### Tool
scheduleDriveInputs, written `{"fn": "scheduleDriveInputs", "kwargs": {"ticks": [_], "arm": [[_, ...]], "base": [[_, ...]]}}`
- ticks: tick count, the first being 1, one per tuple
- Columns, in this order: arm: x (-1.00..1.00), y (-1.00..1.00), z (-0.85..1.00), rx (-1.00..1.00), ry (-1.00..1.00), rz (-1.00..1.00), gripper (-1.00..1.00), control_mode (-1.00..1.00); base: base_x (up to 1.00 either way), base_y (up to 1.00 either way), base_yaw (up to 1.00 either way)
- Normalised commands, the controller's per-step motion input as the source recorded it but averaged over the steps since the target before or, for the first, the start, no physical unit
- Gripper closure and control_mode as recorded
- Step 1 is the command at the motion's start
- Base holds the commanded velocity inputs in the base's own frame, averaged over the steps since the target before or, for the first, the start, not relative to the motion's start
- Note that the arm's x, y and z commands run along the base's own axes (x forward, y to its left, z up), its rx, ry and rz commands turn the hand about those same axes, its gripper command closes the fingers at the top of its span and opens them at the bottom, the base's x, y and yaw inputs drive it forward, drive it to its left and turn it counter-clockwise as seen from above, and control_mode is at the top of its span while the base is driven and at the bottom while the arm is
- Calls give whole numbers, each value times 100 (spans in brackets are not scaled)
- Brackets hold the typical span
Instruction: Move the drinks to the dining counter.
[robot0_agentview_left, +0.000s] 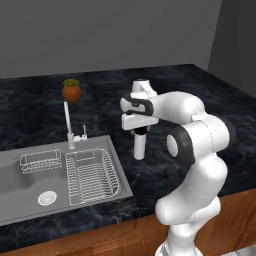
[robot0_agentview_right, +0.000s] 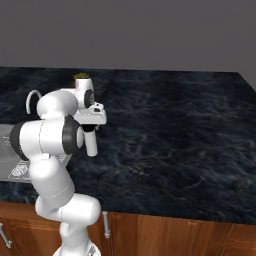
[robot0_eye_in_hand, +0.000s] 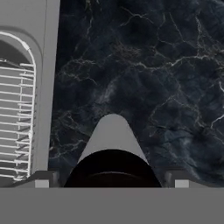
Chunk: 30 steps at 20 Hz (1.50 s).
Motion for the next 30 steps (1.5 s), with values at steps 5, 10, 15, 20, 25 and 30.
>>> {"fn": "scheduleDriveInputs", "kwargs": {"ticks": [5, 10, 15, 20, 25, 30], "arm": [[-44, 0, 0, 0, -3, 0, -100, -100], [-30, 0, 22, 0, -5, 0, -100, -100], [-22, -15, 51, 2, -14, 0, -100, -100], [-40, -21, 51, 10, -14, 0, -100, -100], [-73, -42, 27, 15, -15, -1, -100, -100], [-86, -19, 24, 8, -10, 0, -100, -100]], "base": [[0, 0, 0], [0, 0, 0], [0, 0, 0], [0, 0, 0], [0, 0, 0], [0, 0, 0]]}}
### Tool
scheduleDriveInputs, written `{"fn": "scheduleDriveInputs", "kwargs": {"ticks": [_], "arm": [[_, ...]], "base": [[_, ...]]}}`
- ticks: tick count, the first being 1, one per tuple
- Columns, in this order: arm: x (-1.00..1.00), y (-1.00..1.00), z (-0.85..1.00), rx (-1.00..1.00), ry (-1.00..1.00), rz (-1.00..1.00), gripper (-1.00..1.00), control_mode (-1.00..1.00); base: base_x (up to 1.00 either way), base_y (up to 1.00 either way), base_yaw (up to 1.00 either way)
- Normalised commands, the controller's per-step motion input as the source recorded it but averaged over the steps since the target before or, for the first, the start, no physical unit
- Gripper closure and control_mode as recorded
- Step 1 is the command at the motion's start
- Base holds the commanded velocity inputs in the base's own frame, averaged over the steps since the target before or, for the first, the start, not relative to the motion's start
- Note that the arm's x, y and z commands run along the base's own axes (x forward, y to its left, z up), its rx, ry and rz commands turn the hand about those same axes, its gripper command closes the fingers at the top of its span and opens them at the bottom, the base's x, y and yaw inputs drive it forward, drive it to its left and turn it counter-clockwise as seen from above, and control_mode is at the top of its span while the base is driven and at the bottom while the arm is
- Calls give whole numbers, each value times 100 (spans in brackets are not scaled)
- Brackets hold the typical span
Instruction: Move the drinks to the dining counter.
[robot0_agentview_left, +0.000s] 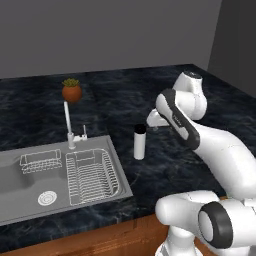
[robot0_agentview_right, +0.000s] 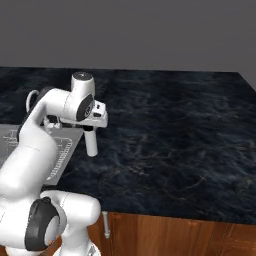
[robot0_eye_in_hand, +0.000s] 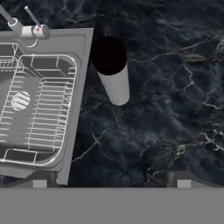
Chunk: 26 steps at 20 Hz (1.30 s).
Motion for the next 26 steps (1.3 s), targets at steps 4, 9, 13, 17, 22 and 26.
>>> {"fn": "scheduleDriveInputs", "kwargs": {"ticks": [4, 9, 13, 17, 22, 26], "arm": [[-94, -7, 28, 0, -7, 0, -100, -100], [-79, -1, 15, -7, -1, 0, -100, -100], [-44, 0, 22, -8, 8, 0, -100, -100], [-19, 0, 29, -4, 19, 0, -100, -100], [-12, 0, 6, 0, 1, 0, -100, -100], [0, 0, 0, 0, 0, 0, -100, -100]], "base": [[0, 0, 0], [0, 0, 0], [0, 0, 0], [0, 0, 0], [0, 0, 0], [0, 0, 0]]}}
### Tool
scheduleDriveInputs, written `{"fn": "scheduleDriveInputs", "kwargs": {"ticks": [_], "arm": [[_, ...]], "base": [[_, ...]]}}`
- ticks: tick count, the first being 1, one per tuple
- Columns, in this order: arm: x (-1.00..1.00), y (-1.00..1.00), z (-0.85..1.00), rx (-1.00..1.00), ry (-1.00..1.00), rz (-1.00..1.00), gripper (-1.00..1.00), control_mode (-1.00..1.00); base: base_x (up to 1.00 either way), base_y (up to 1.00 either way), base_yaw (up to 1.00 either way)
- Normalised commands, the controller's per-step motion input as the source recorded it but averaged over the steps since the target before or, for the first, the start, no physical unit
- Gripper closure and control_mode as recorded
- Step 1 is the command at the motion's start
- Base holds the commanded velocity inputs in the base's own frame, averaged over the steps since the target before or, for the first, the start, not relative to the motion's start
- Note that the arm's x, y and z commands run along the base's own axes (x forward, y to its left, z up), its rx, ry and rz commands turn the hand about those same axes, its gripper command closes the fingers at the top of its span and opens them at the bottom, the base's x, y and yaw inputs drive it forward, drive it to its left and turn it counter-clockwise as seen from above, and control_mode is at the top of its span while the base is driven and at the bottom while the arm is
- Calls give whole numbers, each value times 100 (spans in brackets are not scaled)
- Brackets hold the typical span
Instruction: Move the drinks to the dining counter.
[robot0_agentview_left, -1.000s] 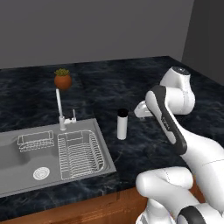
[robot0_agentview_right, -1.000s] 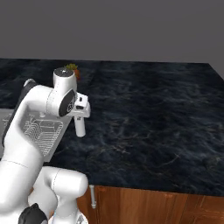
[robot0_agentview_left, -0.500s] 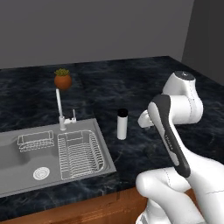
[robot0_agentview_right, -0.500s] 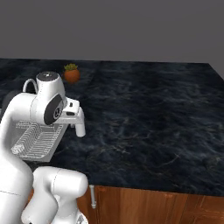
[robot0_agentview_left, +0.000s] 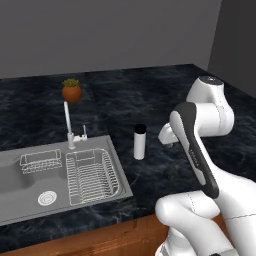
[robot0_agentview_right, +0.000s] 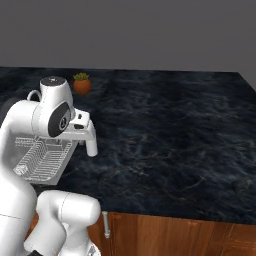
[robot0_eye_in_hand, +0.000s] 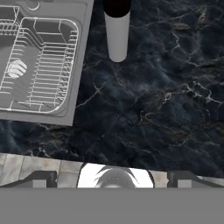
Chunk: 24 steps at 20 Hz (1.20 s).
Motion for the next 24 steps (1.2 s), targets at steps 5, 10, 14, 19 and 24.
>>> {"fn": "scheduleDriveInputs", "kwargs": {"ticks": [5, 10, 14, 19, 24], "arm": [[-9, 0, 0, 0, 0, 0, -100, -100], [-8, 0, 0, 0, 0, 0, -100, 100], [0, 0, 0, 0, 0, 0, -100, 100], [0, 0, 0, 0, 0, 0, -100, 100], [0, 0, 0, 0, 0, 0, -100, 100]], "base": [[0, 0, 0], [-57, -3, -17], [-85, -1, -52], [-33, 4, -67], [12, 8, -68]]}}
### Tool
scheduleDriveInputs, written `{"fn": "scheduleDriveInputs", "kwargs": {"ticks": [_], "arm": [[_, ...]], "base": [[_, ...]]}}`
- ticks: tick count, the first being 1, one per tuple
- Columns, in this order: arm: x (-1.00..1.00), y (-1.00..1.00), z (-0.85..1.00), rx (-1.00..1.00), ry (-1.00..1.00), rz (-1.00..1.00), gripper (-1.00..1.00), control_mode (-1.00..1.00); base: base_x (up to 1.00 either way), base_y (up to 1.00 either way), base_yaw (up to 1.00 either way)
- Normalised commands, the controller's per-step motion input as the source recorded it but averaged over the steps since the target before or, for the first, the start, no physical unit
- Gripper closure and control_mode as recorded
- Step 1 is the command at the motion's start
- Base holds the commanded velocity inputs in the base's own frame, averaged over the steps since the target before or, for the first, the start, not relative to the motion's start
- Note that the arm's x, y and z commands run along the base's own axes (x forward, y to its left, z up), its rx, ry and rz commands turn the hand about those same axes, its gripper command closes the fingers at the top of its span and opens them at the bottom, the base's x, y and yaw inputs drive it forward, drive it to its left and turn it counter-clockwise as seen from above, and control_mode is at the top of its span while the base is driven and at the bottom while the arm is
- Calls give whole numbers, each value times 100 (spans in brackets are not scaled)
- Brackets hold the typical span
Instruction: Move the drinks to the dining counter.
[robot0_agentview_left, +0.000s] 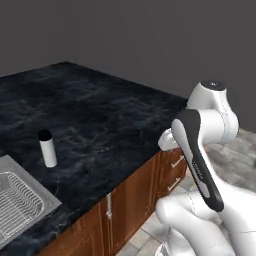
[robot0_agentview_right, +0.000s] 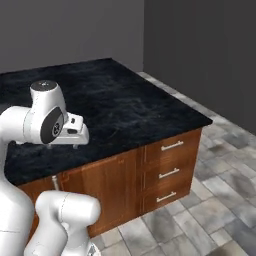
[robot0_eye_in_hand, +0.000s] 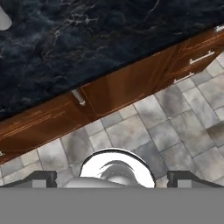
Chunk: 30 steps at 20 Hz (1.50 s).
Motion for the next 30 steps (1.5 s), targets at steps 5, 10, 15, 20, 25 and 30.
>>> {"fn": "scheduleDriveInputs", "kwargs": {"ticks": [5, 10, 15, 20, 25, 30], "arm": [[0, 0, 0, 0, 0, 0, -100, 100], [0, 0, 0, 0, 0, 0, -100, 100], [0, 0, 0, 0, 0, 0, -100, 100], [0, 0, 0, 0, 0, 0, -100, 100], [0, 0, 0, 0, 0, 0, -100, 100], [0, 0, 0, 0, 0, 0, -100, 100]], "base": [[18, 5, -90], [1, 0, -98], [9, -2, -88], [1, -7, -76], [60, -4, -57], [37, -16, -30]]}}
